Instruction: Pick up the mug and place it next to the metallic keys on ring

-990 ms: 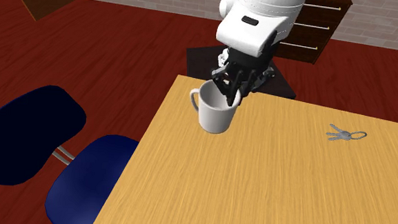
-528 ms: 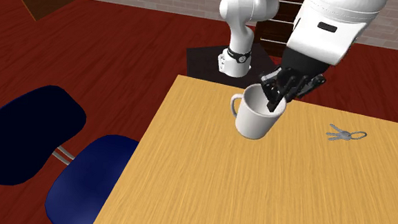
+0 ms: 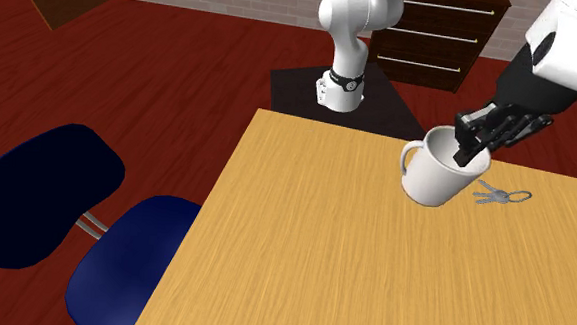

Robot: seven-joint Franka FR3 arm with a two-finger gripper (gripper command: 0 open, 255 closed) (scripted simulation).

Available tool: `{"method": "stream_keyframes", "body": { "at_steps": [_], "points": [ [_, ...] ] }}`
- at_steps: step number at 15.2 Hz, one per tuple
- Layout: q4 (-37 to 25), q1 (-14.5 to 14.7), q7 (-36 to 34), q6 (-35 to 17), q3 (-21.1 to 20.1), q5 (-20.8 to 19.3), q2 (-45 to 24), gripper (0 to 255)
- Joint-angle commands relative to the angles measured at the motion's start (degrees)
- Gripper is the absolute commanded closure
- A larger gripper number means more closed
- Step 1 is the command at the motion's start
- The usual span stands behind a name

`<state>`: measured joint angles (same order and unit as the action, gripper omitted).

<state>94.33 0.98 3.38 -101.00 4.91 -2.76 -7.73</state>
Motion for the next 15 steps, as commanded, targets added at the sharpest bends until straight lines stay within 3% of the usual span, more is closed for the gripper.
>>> {"method": "stream_keyframes", "body": {
  "at_steps": [1,8,14,15],
  "points": [
    [-2.3,1.4,-2.6,0.6,-1.1,0.0,-1.9,255],
    [-11.7,6.4,-10.6,3.7,-4.3,-0.2,-8.5,255],
    [-24.3,10.8,-16.8,8.2,-6.3,-0.8,-16.9,255],
    [-23.2,10.8,-16.8,7.4,-6.3,-0.7,-16.8,255]
  ]
}}
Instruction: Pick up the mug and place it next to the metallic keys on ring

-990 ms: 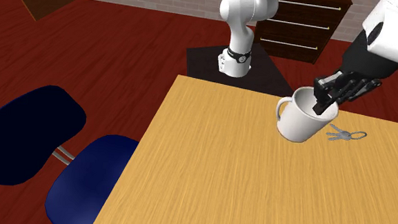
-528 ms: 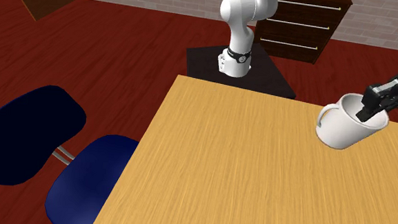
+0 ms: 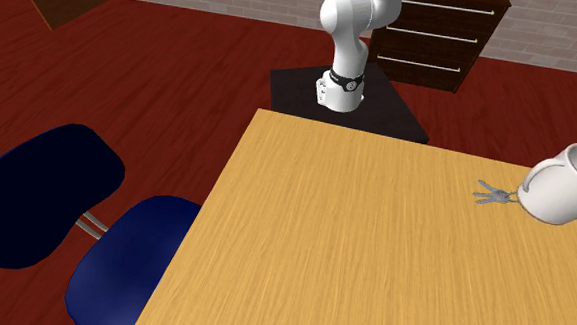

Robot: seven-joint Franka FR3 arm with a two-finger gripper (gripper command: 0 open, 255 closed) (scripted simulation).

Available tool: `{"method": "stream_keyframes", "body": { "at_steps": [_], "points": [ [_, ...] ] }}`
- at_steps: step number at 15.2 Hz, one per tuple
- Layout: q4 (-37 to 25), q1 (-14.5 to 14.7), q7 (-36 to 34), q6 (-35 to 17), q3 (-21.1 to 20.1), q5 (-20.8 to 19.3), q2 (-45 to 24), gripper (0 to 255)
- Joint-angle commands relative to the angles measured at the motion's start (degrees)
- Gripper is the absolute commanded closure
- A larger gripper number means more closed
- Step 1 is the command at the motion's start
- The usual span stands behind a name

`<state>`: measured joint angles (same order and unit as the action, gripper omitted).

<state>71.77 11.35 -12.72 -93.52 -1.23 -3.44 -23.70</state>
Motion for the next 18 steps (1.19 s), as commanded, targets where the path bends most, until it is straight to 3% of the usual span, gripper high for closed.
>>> {"method": "stream_keyframes", "body": {
  "at_steps": [1,18],
  "points": [
    [0.3,0.5,-0.8,-1.0,-0.2,-0.1,-0.6,255],
    [13.0,0.3,-1.4,-13.9,-0.1,-0.2,-0.9,255]
  ]
}}
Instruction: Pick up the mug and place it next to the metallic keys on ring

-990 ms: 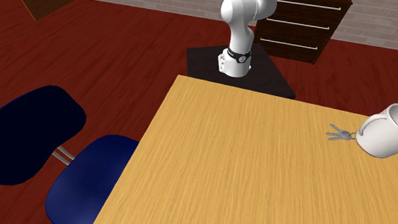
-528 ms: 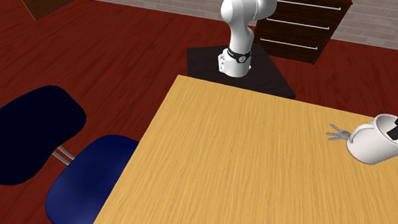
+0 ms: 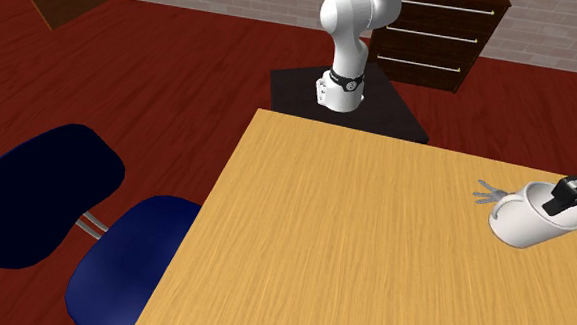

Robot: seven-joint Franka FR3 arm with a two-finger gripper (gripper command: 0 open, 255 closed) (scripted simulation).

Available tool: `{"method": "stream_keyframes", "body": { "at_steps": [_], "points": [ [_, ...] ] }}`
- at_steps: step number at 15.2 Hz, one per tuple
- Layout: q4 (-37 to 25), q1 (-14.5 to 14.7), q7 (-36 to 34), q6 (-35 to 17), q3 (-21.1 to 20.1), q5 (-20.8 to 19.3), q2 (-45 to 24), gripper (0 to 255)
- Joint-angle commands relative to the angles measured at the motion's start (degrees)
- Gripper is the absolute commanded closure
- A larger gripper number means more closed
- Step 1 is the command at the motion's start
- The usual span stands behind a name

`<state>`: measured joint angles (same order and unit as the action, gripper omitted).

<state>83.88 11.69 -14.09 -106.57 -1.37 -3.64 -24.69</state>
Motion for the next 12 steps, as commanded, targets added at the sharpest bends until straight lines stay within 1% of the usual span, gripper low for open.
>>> {"method": "stream_keyframes", "body": {
  "at_steps": [1,12],
  "points": [
    [1.5,0.0,-0.1,-1.6,0.0,0.0,-0.1,255],
    [6.4,0.0,-0.5,-8.8,0.1,-0.2,-2.4,255]
  ]
}}
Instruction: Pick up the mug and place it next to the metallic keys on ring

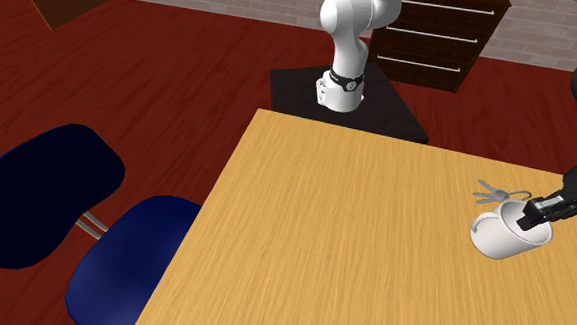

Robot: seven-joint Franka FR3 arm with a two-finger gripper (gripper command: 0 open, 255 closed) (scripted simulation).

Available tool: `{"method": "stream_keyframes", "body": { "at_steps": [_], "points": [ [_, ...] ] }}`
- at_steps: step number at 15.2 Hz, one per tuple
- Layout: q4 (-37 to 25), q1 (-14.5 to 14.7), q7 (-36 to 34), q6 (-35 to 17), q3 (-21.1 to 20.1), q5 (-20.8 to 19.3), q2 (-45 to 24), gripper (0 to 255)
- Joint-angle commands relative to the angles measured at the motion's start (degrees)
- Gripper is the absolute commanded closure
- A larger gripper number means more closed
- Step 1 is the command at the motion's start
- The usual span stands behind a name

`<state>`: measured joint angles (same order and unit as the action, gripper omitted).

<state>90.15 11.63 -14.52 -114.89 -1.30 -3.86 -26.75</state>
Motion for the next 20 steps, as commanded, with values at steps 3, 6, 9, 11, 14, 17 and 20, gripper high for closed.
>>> {"method": "stream_keyframes", "body": {
  "at_steps": [3,6,9,11,14,17,20],
  "points": [
    [0.1,0.0,0.0,-0.5,0.0,0.0,-0.3,255],
    [0.1,0.0,0.0,-0.5,0.0,0.0,-0.3,255],
    [0.1,0.0,0.0,-0.5,0.0,0.0,-0.3,0],
    [0.1,0.0,0.0,-0.5,0.0,0.0,-0.3,0],
    [0.1,0.0,0.0,-0.5,0.0,0.0,-0.3,0],
    [-3.5,0.2,0.1,4.6,-0.1,0.1,1.1,0],
    [-4.6,0.2,0.1,6.0,-0.1,0.1,1.4,0]
  ]
}}
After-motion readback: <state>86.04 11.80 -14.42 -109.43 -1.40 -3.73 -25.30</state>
